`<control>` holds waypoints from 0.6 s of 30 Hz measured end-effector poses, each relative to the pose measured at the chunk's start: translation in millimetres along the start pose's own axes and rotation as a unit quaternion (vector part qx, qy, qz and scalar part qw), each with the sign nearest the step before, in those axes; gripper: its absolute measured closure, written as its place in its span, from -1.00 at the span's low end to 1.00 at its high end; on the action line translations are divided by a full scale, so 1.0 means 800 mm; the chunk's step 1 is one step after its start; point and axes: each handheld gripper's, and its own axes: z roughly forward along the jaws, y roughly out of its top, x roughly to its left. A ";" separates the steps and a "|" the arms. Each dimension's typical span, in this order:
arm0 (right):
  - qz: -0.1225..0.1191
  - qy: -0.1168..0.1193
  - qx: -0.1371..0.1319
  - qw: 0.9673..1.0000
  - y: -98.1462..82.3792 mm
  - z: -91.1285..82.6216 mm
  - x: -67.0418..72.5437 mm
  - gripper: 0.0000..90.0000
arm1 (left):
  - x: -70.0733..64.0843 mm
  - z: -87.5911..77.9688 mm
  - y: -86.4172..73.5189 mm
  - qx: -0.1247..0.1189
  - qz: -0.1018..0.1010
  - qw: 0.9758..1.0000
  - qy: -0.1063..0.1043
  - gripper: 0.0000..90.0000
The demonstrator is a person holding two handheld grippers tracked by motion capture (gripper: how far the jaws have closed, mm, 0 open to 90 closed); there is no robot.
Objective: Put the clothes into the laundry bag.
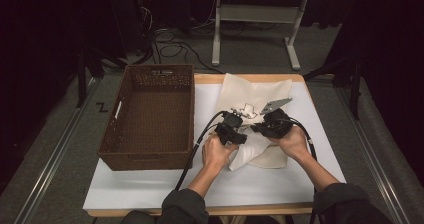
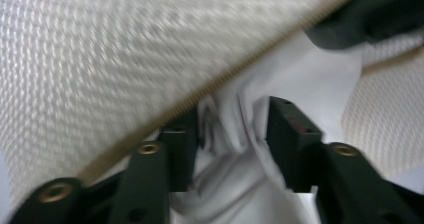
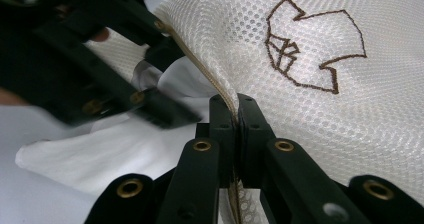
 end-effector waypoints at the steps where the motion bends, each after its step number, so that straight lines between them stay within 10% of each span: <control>1: -0.003 0.000 0.000 1.000 0.000 0.000 0.000 0.96 | -0.002 -0.002 -0.002 0.000 0.002 1.000 -0.001 0.09; 12: 0.000 -0.005 0.005 1.000 0.000 0.005 0.002 0.96 | -0.013 0.010 -0.017 0.037 0.043 0.998 0.020 -0.10; 18: -0.001 -0.003 0.006 1.000 -0.002 0.003 0.001 0.96 | -0.016 0.020 -0.018 0.052 0.059 0.996 0.050 0.29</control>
